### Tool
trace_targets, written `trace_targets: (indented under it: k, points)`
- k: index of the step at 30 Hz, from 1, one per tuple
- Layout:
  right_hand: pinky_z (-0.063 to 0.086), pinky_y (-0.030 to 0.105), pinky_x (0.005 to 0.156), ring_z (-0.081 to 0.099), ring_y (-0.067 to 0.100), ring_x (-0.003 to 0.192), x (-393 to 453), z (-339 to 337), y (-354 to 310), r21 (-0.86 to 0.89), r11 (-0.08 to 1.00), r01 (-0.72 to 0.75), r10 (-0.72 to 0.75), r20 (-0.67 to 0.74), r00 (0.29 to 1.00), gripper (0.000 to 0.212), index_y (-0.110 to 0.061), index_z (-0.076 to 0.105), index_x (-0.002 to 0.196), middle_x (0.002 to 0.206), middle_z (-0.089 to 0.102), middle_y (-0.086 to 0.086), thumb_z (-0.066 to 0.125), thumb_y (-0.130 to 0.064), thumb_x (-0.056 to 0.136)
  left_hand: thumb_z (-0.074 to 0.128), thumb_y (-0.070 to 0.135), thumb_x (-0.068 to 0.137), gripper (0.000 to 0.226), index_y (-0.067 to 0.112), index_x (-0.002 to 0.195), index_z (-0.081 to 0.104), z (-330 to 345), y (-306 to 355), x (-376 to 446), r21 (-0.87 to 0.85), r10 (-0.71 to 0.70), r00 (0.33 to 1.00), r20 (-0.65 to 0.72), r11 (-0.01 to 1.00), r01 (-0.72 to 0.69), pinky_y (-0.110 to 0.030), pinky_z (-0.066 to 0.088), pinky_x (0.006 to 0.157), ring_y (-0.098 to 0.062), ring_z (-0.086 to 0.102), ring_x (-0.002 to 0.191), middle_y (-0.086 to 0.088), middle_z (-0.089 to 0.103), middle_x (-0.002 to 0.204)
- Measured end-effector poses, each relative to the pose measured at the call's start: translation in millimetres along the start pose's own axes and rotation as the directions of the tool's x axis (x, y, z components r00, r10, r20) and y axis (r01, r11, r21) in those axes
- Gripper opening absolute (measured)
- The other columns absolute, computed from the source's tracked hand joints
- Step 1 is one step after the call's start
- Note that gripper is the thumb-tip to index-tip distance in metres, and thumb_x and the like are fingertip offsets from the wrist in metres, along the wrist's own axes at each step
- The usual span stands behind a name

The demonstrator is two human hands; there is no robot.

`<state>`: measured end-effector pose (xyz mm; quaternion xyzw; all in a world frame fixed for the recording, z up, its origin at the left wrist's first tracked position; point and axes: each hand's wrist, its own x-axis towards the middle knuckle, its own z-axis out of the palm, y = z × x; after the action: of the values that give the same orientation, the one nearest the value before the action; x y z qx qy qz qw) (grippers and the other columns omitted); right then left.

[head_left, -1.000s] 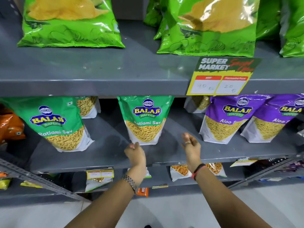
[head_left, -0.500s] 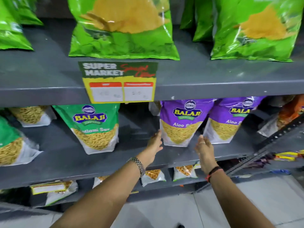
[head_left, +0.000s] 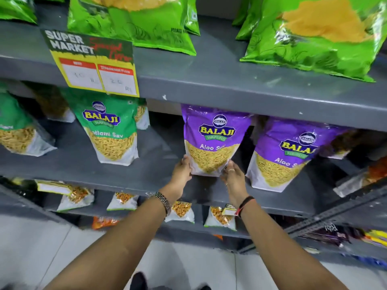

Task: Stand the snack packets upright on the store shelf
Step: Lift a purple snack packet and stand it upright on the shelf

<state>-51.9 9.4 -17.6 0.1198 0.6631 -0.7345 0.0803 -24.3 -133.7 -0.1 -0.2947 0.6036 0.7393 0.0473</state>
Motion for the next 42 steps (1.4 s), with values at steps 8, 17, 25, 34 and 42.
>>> trace_targets:
  k: [8,17,25,34,42]
  points:
    - [0.043,0.031,0.075,0.046,0.018,0.078,-5,-2,-1,0.028,0.999,-0.019,0.018,0.034,0.999,0.031,0.003,0.052,0.088,0.079,0.051,0.002,0.039,-0.024,0.096,0.028,0.041,0.097,0.038,0.018,0.116,0.052,-2,-1,-1,-0.008,0.002,1.0,0.006,1.0,-0.002,-0.039,0.037,0.108,-0.017,0.051,0.105,0.002,0.055,0.097]
    - [0.05,0.04,0.091,0.054,0.022,0.106,-37,-87,12,0.078,0.995,0.063,-0.039,-0.277,0.96,0.012,-0.014,0.053,0.1,0.116,0.055,0.008,0.045,-0.009,0.094,0.036,0.021,0.096,0.012,0.017,0.098,0.047,7,-23,-11,-0.113,-0.039,0.992,-0.118,0.993,0.026,-0.025,0.051,0.076,-0.014,0.051,0.081,0.0,0.049,0.089]
    - [0.041,0.042,0.104,0.052,0.02,0.108,2,-160,-20,0.096,0.995,0.034,0.006,-0.391,0.92,0.019,-0.02,0.048,0.11,0.115,0.055,0.005,0.047,-0.027,0.093,0.038,0.022,0.097,0.038,0.006,0.13,0.045,114,-20,-21,0.077,-0.127,0.971,0.204,0.991,0.113,-0.037,0.041,0.101,-0.03,0.052,0.122,-0.013,0.055,0.126]
    - [0.044,0.037,0.09,0.054,0.018,0.095,27,-173,-23,0.064,0.996,-0.055,0.072,-0.293,0.953,0.02,-0.03,0.056,0.096,0.103,0.06,0.001,0.042,-0.043,0.09,0.042,0.006,0.089,0.024,0.014,0.069,0.052,184,-16,-19,0.259,-0.062,0.951,0.304,0.966,-0.02,-0.023,0.037,0.058,-0.015,0.045,0.057,-0.008,0.052,0.066]
    - [0.038,0.02,0.066,0.042,0.007,0.066,47,-194,-44,0.096,0.995,-0.026,0.059,-0.355,0.933,0.029,-0.027,0.044,0.066,0.07,0.044,-0.008,0.036,-0.028,0.094,0.042,0.008,0.086,0.013,0.012,0.09,0.054,214,-13,-18,0.276,-0.055,0.937,0.345,0.96,-0.046,-0.025,0.045,0.07,-0.019,0.05,0.077,-0.01,0.054,0.091]
